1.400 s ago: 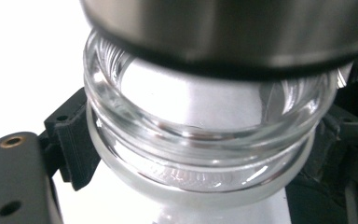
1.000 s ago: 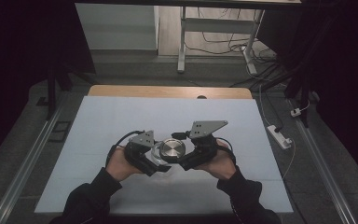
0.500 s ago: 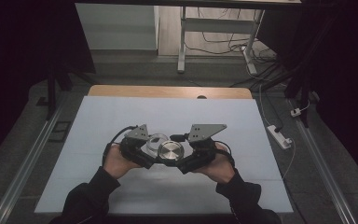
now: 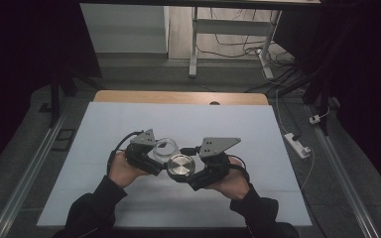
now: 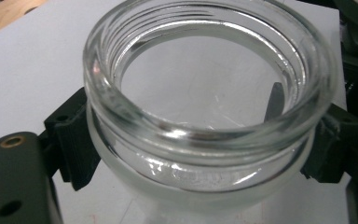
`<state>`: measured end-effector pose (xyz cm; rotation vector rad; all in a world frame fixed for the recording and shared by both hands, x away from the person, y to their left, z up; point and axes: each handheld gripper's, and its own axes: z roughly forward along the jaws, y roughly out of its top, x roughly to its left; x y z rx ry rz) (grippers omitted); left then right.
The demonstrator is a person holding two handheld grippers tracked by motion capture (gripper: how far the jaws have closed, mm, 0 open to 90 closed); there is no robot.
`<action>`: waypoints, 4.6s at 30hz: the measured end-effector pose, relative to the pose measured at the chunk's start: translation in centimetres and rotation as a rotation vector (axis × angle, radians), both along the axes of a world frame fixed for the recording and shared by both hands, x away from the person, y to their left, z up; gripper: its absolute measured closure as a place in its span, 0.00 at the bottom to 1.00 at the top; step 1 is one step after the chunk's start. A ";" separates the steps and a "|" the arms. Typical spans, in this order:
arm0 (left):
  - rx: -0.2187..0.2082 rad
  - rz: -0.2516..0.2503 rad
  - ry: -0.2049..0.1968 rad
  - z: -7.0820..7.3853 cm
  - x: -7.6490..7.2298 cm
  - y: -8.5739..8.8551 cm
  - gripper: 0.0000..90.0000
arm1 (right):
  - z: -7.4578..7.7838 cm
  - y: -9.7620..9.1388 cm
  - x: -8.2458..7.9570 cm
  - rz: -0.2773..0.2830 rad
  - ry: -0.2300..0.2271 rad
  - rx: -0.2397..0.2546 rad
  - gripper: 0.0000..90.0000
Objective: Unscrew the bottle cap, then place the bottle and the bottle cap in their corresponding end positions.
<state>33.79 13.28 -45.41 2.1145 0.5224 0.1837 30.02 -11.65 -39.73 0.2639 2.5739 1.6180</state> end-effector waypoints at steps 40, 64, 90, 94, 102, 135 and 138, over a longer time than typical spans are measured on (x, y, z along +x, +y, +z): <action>-0.028 0.075 -0.049 0.5 3.6 -1.2 0.17 | -4.2 0.2 -2.3 0.010 0.011 -0.033 0.22; 0.015 0.130 -0.052 -1.6 6.7 -3.0 0.17 | -8.0 -0.2 -1.8 -0.070 0.051 -0.068 0.22; 0.014 0.173 -0.055 -4.1 8.0 -4.2 0.17 | -12.4 0.7 -0.6 -0.125 0.087 -0.160 0.22; 0.025 0.170 -0.054 -4.5 8.2 -4.5 0.17 | -12.9 0.7 -0.2 -0.135 0.086 -0.172 0.22; 0.033 0.165 -0.036 -5.4 8.5 -4.7 0.17 | -13.3 0.7 0.1 -0.150 0.079 -0.188 0.22; 0.052 0.149 -0.023 -6.0 8.9 -4.7 0.16 | -14.3 1.4 0.5 -0.140 0.073 -0.308 0.17; 0.049 0.155 -0.028 -5.9 8.8 -4.7 0.16 | -14.2 1.3 0.6 -0.147 0.083 -0.299 0.14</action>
